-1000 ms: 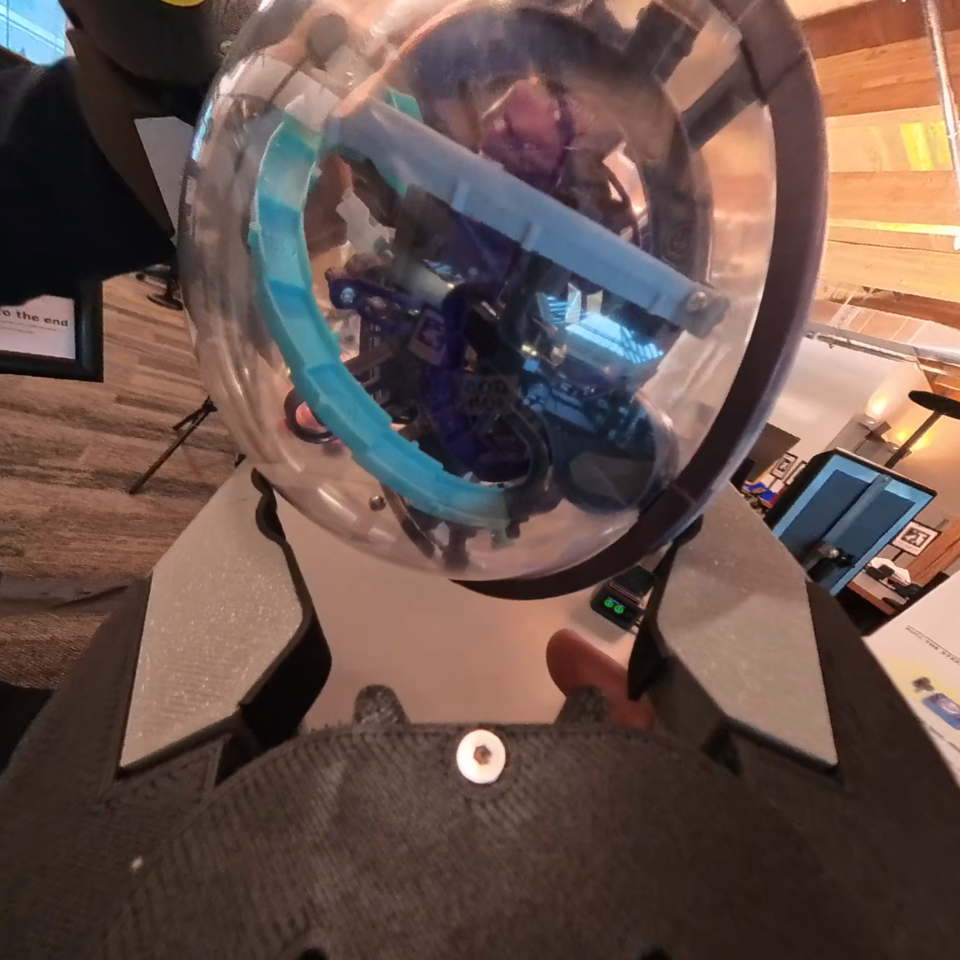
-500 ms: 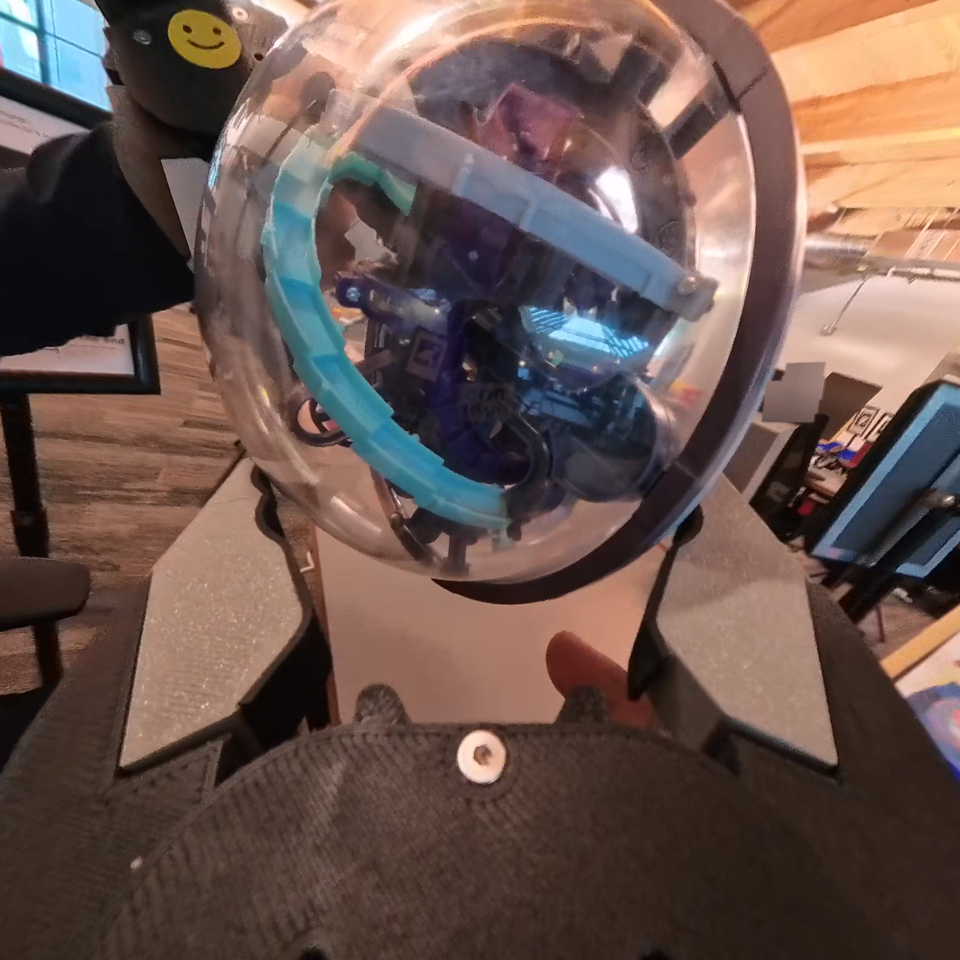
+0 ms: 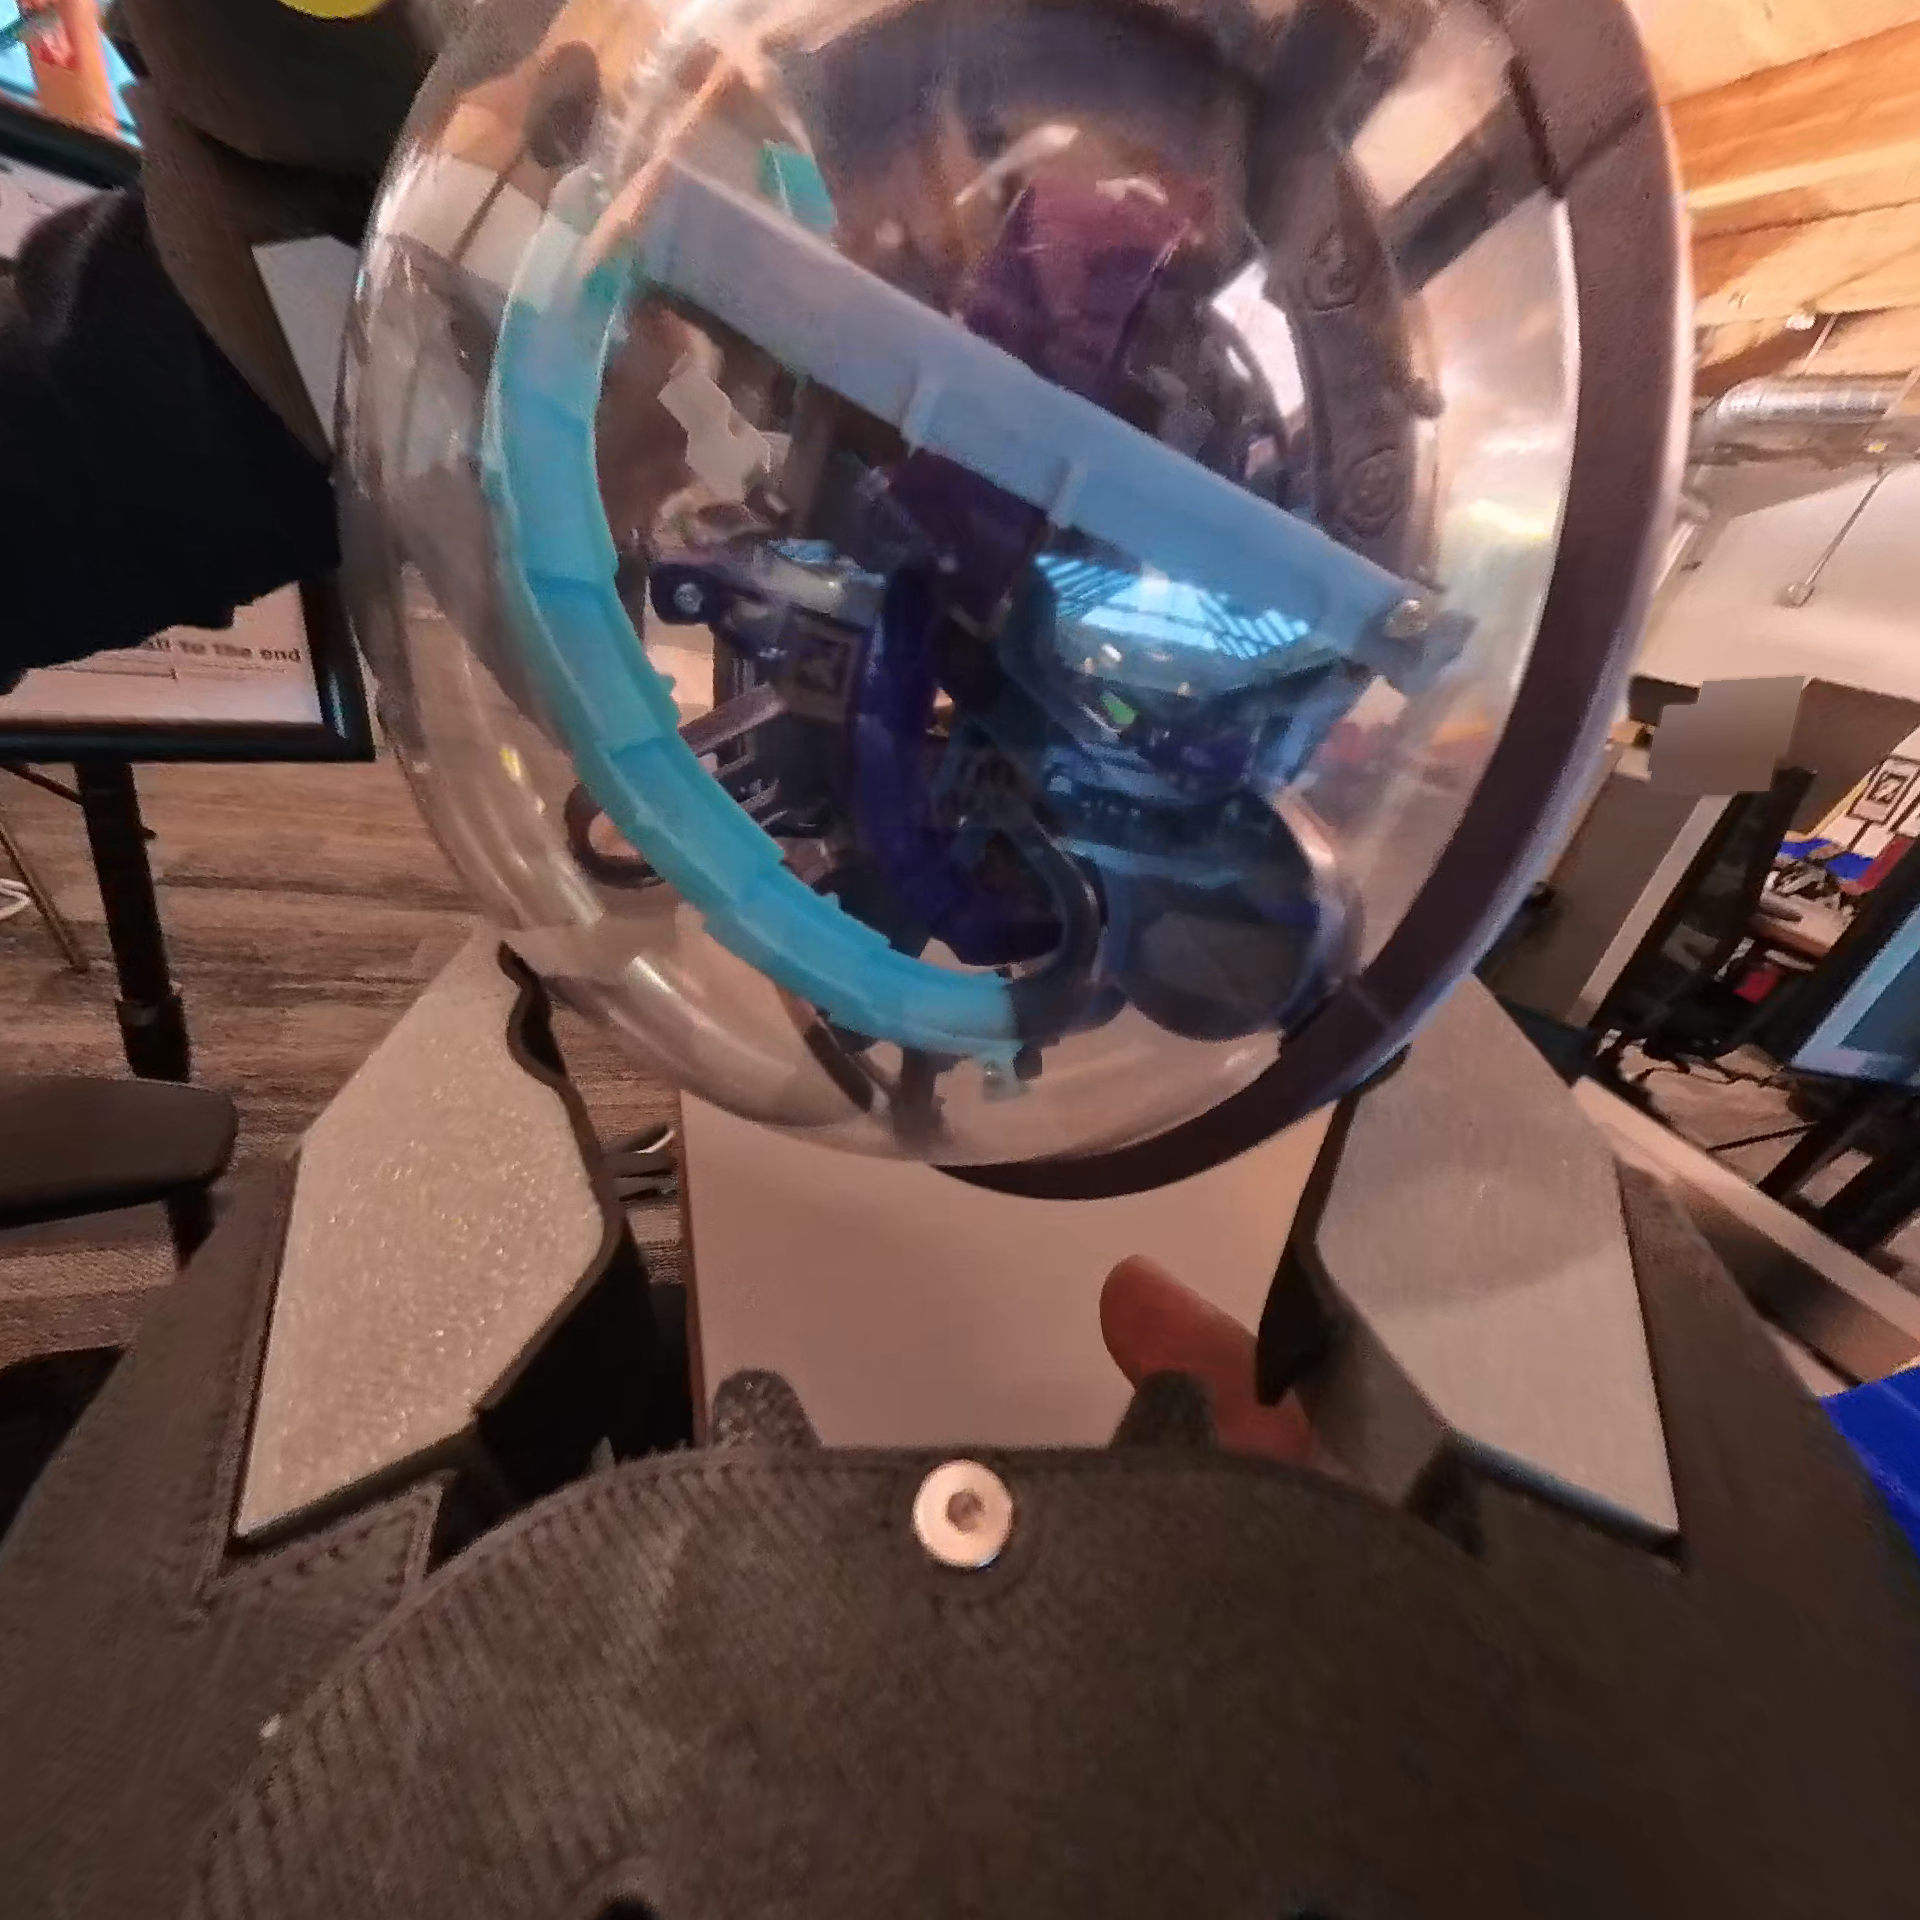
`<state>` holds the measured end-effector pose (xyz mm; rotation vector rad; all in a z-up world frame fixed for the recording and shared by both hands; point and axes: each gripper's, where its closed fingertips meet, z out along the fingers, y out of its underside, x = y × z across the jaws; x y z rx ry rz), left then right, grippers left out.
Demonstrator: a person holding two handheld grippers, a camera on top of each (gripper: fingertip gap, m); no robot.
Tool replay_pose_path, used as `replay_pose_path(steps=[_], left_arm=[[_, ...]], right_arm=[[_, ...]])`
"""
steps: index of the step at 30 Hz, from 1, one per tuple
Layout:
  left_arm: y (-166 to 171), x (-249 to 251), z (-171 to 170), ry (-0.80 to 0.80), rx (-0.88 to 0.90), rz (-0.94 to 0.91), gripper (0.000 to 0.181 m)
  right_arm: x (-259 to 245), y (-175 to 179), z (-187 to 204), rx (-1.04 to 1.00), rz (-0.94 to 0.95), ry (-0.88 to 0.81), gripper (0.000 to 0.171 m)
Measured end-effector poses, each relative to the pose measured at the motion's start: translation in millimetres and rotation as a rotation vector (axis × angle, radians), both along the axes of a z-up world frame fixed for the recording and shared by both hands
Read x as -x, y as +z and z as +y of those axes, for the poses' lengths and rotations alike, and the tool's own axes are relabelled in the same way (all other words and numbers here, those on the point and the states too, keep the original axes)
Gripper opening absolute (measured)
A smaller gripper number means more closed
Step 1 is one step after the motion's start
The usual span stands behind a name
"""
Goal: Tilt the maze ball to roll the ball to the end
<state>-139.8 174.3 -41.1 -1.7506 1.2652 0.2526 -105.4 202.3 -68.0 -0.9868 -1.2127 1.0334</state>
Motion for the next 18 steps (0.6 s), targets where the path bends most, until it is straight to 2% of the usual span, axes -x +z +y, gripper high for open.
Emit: replay_pose_path(steps=[4,11,18], left_arm=[[16,-3,0,0.005,-0.09,0.013,0.105],[35,-8,0,-0.028,-0.188,-0.124,0.104],[57,-12,-1,-0.057,-0.311,-0.145,0.103]], right_arm=[[-3,20,1,-0.083,0.014,-0.02,0.152],[-13,61,-4,-0.221,-0.003,-0.074,0.154],[-19,87,-7,-0.333,-0.019,-0.118,0.154]])
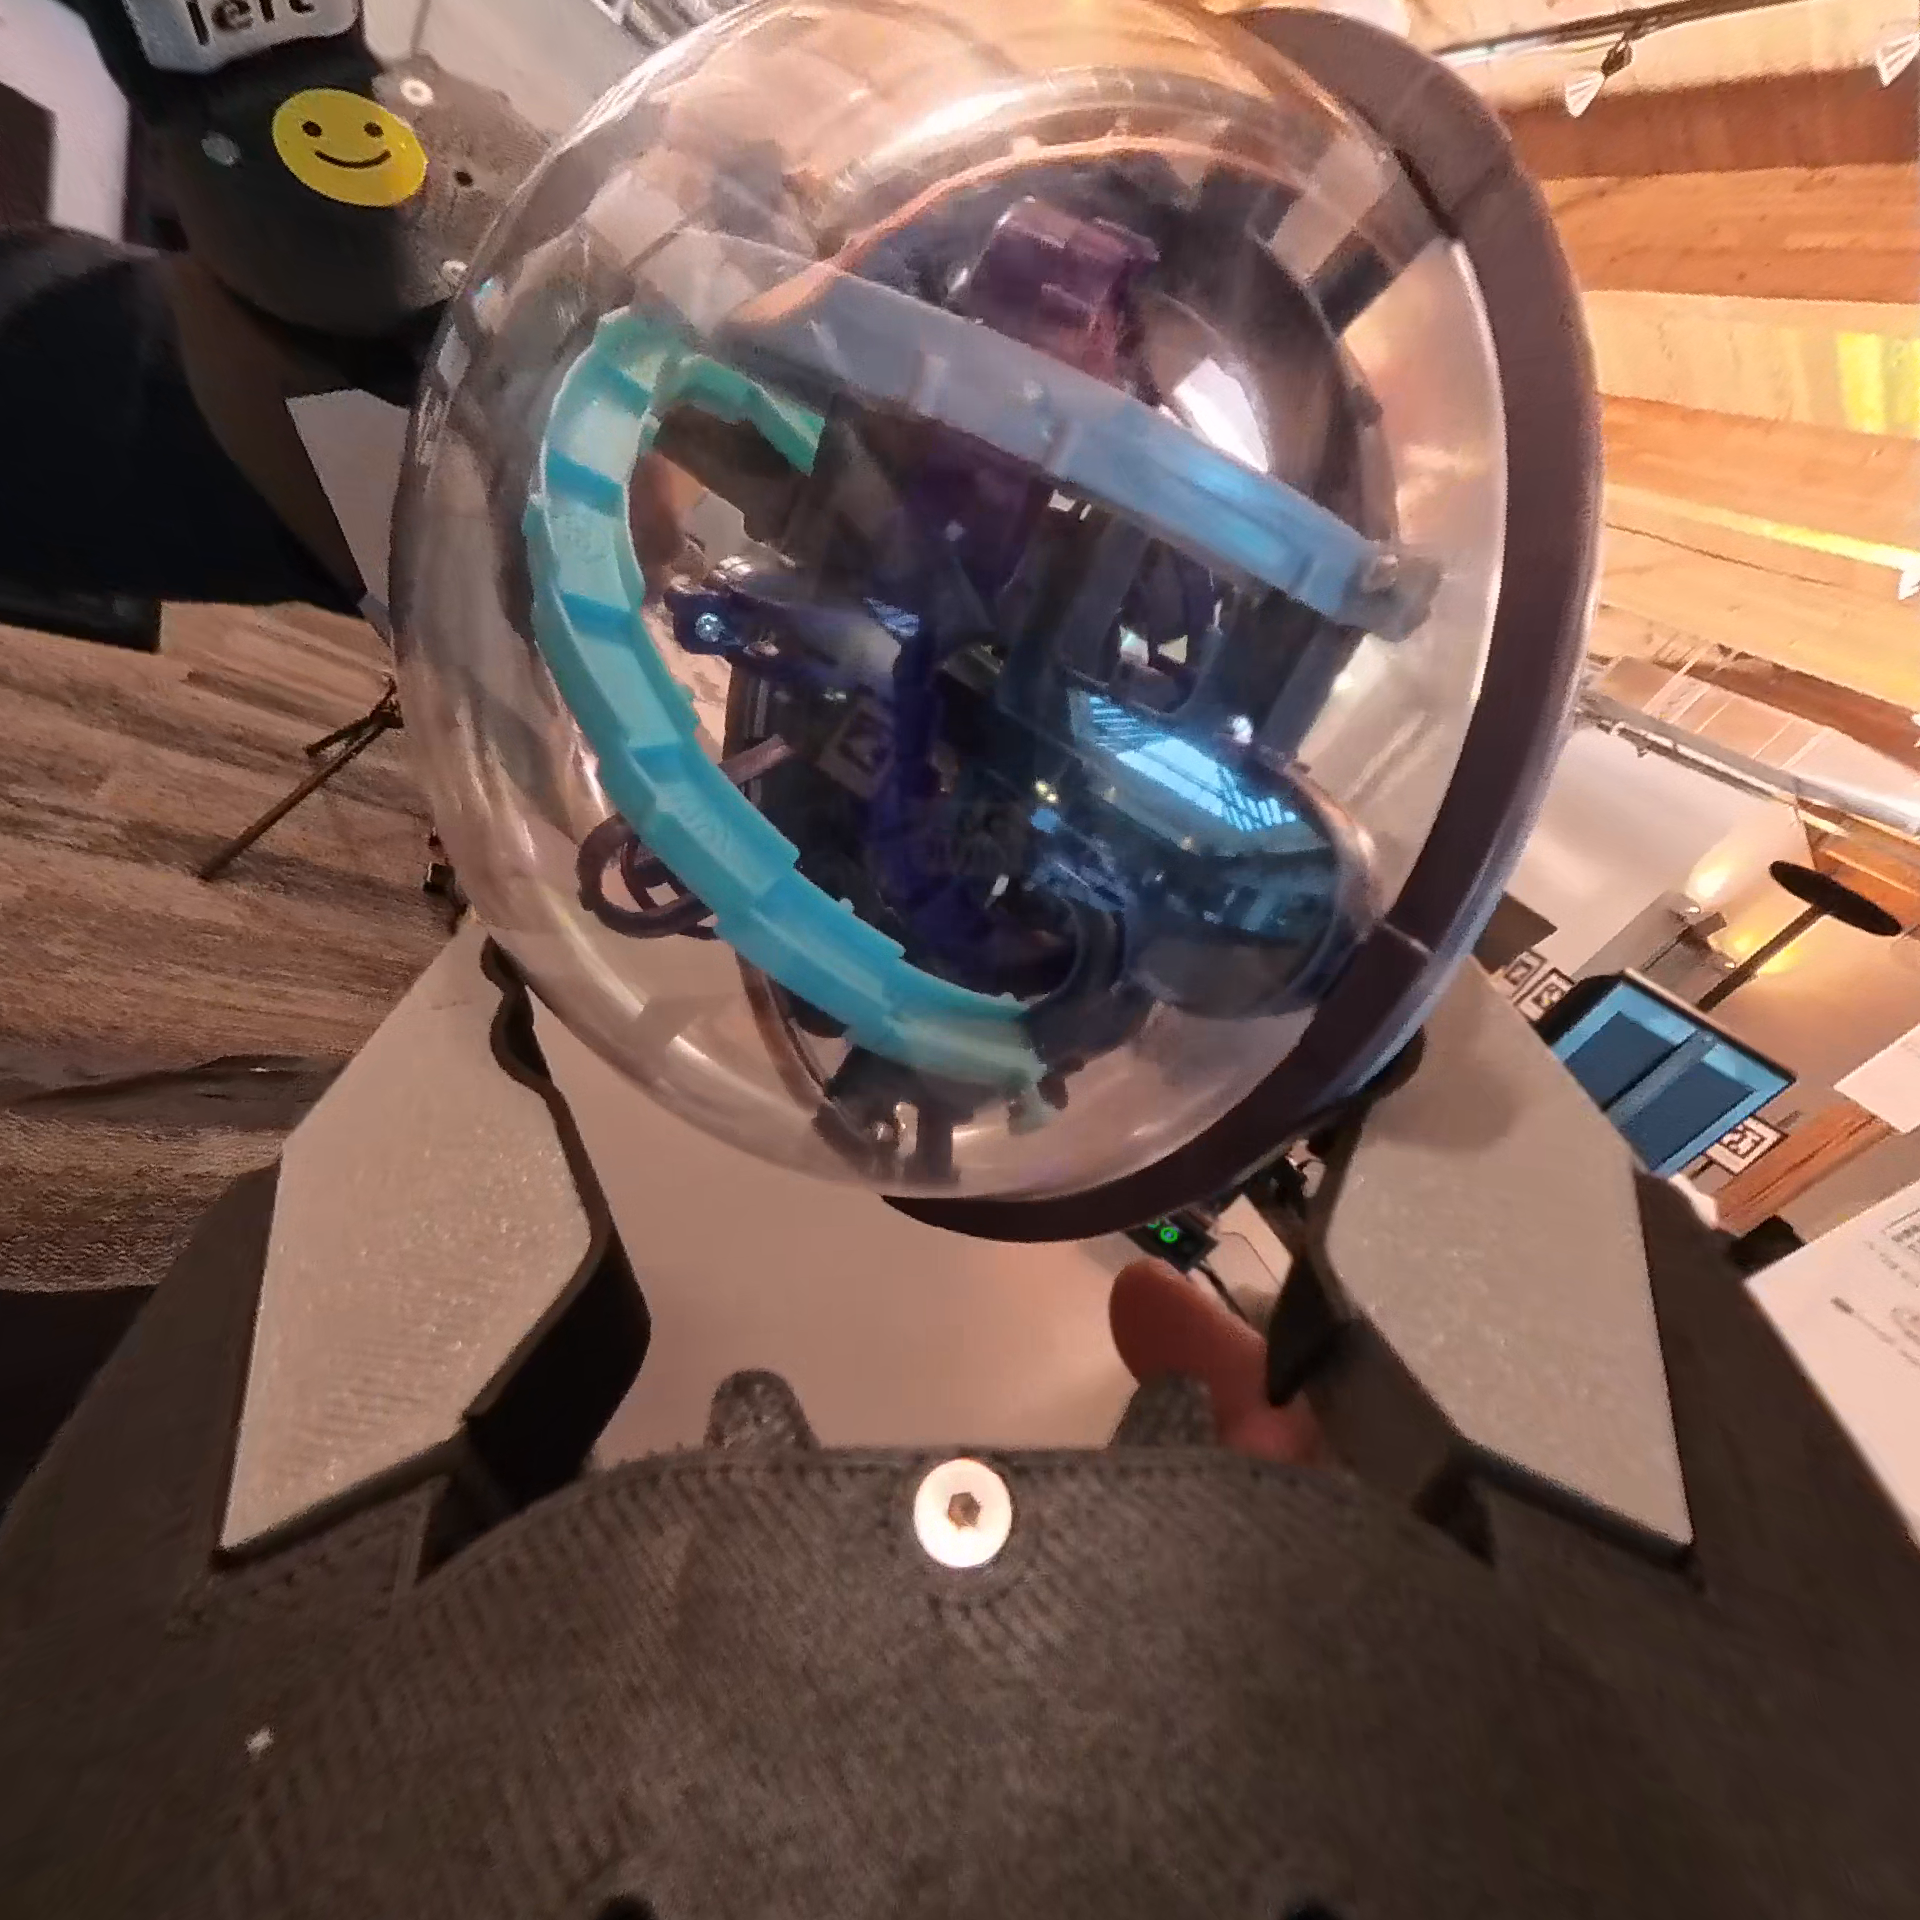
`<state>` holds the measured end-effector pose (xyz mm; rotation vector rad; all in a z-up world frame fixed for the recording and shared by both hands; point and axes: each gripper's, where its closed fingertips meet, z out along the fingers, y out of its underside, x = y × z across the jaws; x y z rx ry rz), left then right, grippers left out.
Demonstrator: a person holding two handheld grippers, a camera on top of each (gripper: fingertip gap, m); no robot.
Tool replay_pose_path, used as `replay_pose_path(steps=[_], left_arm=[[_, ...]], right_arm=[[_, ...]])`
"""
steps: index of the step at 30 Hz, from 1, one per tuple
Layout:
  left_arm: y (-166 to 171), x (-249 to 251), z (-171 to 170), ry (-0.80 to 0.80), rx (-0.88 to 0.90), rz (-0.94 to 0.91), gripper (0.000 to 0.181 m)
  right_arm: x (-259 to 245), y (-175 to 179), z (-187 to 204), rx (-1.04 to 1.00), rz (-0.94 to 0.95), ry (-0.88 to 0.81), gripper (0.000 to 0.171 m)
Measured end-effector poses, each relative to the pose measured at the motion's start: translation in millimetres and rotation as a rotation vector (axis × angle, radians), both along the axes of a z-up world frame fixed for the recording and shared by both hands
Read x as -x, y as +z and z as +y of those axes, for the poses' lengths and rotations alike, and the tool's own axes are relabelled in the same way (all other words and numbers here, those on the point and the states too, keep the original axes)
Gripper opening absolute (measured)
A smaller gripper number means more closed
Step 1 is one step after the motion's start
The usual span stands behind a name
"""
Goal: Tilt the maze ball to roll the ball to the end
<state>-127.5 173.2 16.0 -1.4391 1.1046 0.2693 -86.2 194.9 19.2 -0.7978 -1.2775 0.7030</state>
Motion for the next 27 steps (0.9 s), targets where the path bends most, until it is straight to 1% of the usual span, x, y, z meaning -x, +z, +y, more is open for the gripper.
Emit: replay_pose_path(steps=[3,5,8,11,15,19,24,27], left_arm=[[8,0,-1,0.0,-0.056,-0.014,0.101],[9,1,0,0.001,-0.104,-0.01,0.1],[1,1,0,-0.042,-0.152,-0.069,0.1],[-15,-1,3,-0.079,-0.13,-0.153,0.099],[-16,-1,7,-0.082,-0.252,-0.089,0.098],[4,-5,3,-0.064,-0.372,-0.007,0.097],[20,-8,-1,-0.026,-0.457,0.056,0.095],[18,-9,-1,-0.033,-0.408,0.035,0.094]], right_arm=[[0,10,-1,-0.032,-0.004,-0.007,0.156],[0,12,-1,-0.085,-0.02,-0.048,0.156],[-1,11,-4,-0.156,-0.072,-0.107,0.156],[-2,4,-8,-0.19,-0.117,-0.137,0.156],[-6,4,-12,-0.359,-0.118,-0.233,0.156],[-13,18,-14,-0.452,-0.058,-0.264,0.156],[-18,31,-14,-0.51,0.003,-0.259,0.156],[-18,30,-13,-0.457,-0.004,-0.243,0.156]])
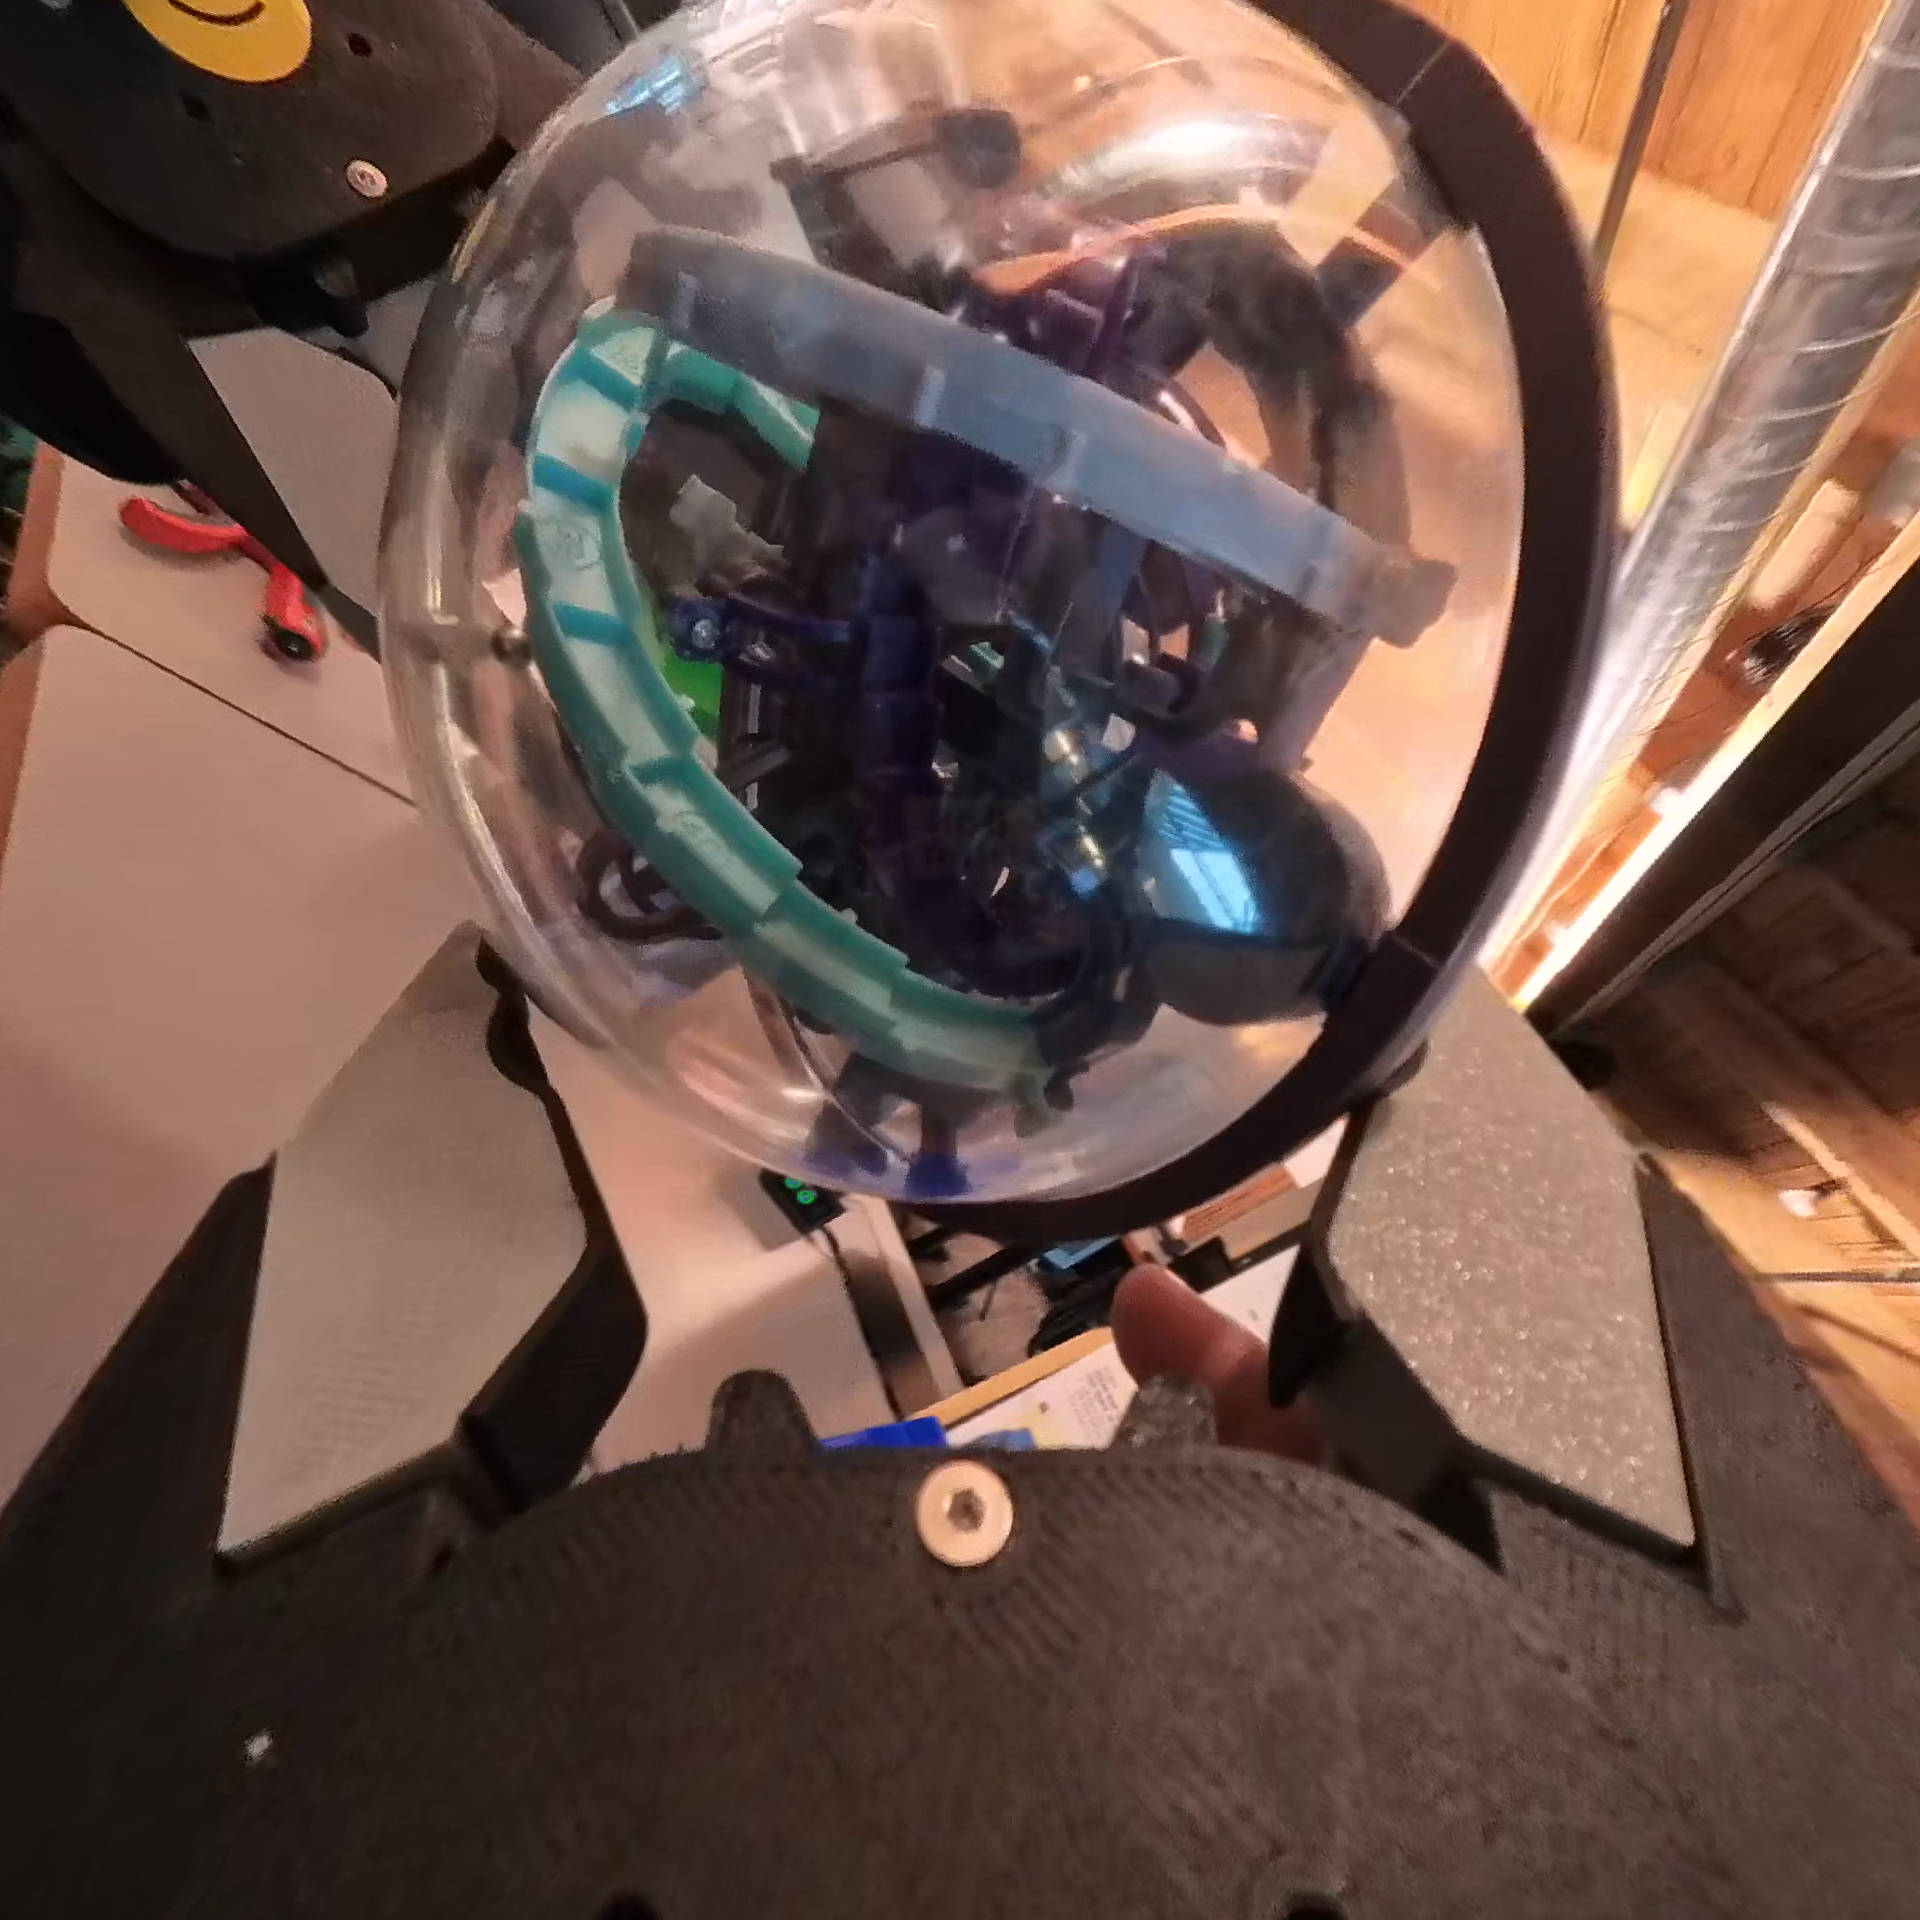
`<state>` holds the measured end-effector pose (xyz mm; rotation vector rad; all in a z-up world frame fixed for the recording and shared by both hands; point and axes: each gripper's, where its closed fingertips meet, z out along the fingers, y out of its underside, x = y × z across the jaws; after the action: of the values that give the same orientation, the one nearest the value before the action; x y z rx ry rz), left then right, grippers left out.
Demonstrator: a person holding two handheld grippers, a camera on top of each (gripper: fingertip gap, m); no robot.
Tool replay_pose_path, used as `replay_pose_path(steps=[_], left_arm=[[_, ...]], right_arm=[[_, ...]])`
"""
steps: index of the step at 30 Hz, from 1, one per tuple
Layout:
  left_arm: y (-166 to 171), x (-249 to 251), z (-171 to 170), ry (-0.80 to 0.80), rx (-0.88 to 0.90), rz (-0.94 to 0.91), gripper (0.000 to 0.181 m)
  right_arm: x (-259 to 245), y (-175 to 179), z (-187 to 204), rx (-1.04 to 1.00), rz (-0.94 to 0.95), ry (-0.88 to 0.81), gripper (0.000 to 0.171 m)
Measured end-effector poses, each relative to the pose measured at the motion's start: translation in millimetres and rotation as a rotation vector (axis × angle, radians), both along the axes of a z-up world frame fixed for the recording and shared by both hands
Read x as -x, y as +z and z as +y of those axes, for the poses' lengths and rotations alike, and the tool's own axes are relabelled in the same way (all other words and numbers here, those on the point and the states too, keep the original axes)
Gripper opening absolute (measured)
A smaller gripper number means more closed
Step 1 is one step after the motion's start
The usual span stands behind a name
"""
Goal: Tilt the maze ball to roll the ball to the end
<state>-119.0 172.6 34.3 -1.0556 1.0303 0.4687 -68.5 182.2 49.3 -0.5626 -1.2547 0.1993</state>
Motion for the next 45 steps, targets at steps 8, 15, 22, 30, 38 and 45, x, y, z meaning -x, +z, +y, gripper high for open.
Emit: replay_pose_path(steps=[8,15,22,30,38,45], left_arm=[[-3,-2,-3,-0.011,0.088,-0.003,0.092],[0,-4,-5,-0.016,0.157,-0.006,0.089],[-7,-3,-6,0.006,0.217,0.016,0.088],[-6,-3,-8,0.025,0.218,0.031,0.091],[-8,-5,-9,0.043,0.235,0.045,0.092],[-8,-6,-7,0.056,0.242,0.049,0.094]], right_arm=[[1,-7,3,0.145,0.023,0.063,0.156],[1,-8,6,0.274,0.057,0.129,0.156],[4,-18,8,0.347,0.084,0.167,0.156],[6,-20,6,0.37,0.107,0.198,0.156],[4,-23,6,0.403,0.126,0.221,0.156],[4,-24,7,0.412,0.13,0.224,0.156]])
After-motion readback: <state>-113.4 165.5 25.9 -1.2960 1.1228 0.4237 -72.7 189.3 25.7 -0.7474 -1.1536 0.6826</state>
